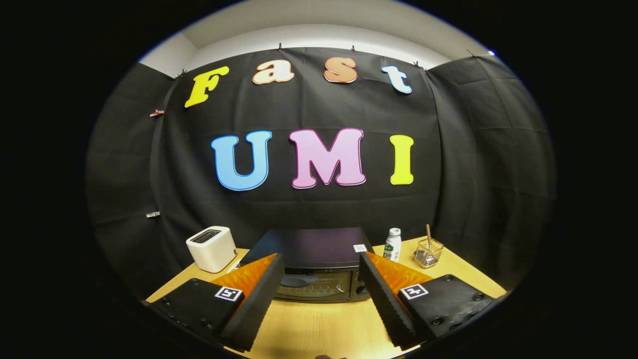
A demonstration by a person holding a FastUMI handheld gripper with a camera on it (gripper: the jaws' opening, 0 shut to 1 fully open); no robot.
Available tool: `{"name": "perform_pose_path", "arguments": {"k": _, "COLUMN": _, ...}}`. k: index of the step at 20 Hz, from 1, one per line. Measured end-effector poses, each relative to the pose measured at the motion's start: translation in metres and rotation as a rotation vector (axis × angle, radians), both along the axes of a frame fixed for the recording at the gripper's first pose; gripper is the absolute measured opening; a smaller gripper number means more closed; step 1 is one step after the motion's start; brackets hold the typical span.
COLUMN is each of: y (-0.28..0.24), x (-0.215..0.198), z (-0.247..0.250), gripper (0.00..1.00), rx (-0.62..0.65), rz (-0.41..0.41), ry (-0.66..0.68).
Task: Open the toaster oven, put the food inside, and close the toaster oven door.
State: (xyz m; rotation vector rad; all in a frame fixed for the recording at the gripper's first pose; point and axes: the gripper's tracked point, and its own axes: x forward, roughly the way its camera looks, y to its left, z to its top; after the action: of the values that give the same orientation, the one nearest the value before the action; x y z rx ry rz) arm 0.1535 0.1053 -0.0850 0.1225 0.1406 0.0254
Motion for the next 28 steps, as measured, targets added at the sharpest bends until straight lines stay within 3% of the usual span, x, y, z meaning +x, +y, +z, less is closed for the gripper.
{"name": "perform_pose_path", "arguments": {"k": 13, "y": 0.058, "x": 0.104, "z": -0.095, "gripper": 1.00, "rx": -0.071, "rz": -0.039, "ry": 0.049}}
{"name": "perform_pose_path", "arguments": {"k": 19, "y": 0.061, "x": 0.114, "z": -0.135, "gripper": 0.99, "rx": -0.070, "rz": -0.054, "ry": 0.147}}
{"name": "perform_pose_path", "arguments": {"k": 22, "y": 0.061, "x": 0.119, "z": -0.132, "gripper": 0.99, "rx": -0.060, "rz": -0.064, "ry": 0.139}}
{"name": "perform_pose_path", "arguments": {"k": 28, "y": 0.065, "x": 0.116, "z": -0.138, "gripper": 0.99, "rx": -0.060, "rz": -0.011, "ry": 0.187}}
